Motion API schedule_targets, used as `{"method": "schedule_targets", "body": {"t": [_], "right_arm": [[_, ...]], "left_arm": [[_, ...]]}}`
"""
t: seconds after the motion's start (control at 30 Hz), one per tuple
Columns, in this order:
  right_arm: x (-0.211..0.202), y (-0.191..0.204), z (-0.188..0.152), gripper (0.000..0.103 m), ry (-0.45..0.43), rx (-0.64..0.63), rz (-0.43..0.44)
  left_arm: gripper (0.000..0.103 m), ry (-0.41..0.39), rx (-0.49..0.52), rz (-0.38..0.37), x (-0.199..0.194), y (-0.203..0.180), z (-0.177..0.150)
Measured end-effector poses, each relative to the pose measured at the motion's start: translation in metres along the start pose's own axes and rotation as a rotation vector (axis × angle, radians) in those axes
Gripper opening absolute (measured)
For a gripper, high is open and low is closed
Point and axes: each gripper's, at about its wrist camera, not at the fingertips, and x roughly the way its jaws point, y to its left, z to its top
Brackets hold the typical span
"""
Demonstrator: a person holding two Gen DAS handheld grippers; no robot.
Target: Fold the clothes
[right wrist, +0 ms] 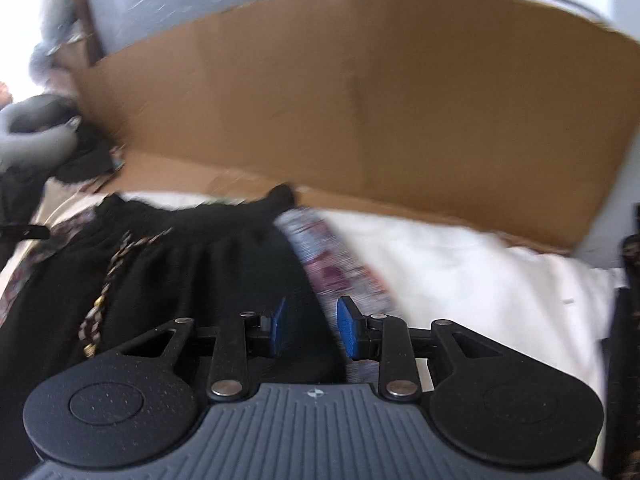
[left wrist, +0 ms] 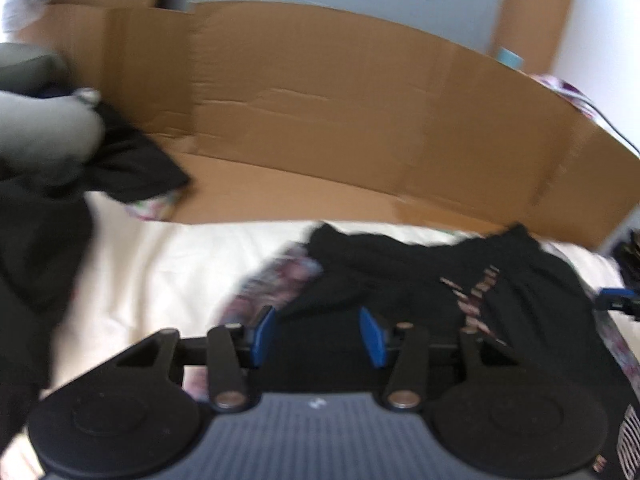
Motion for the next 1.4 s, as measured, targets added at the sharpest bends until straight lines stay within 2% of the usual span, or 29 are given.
{"method": "schedule_targets", "body": {"t": [0.1,0.23,0.37,0.47,0.53,0.7,0.87,1.07,1.3,1.4], "right_arm": [[0.013,0.014,-0.005,0.035,0.038,-0.017,0.034],[0.029,0.021,-0.016,0.035,0.111,-0.032,0.020],[0.026,0.016,-0.021,0.036,0.136,-0.053,-0.034],[0.018,0.011,-0.018,0.037,0.150,-0.024,-0.070],[0.011,0.012,-0.018,0.037,0.144,-0.019,-0.091],[-0.015,0.018,-0.027,0.038,0.112,0.004,-0.051],[-0.031,0.027,-0.056,0.038,0.153,-0.014,-0.025],[-0.048,0.032,-0.096,0.039,0.208,-0.031,-0.019],[-0.062,0.023,-0.120,0.039,0.194,-0.014,-0.026],[-0.063,0.023,-0.122,0.039,0.186,-0.037,-0.023]], "left_arm": [[0.050,0.054,0.075,-0.055,0.015,-0.014,-0.003],[0.048,0.172,0.142,-0.053,0.042,-0.019,-0.011],[0.047,0.176,0.165,-0.059,0.038,-0.011,-0.012],[0.053,0.161,0.155,-0.045,0.026,0.000,-0.010],[0.054,0.149,0.139,-0.037,0.017,0.010,-0.009],[0.054,0.142,0.073,-0.023,-0.004,0.039,-0.008],[0.054,0.145,0.052,0.000,-0.017,0.052,-0.025],[0.055,0.162,0.117,0.029,-0.036,0.046,-0.062],[0.055,0.213,0.224,0.075,-0.049,0.040,-0.096],[0.059,0.223,0.247,0.088,-0.052,0.042,-0.103]]}}
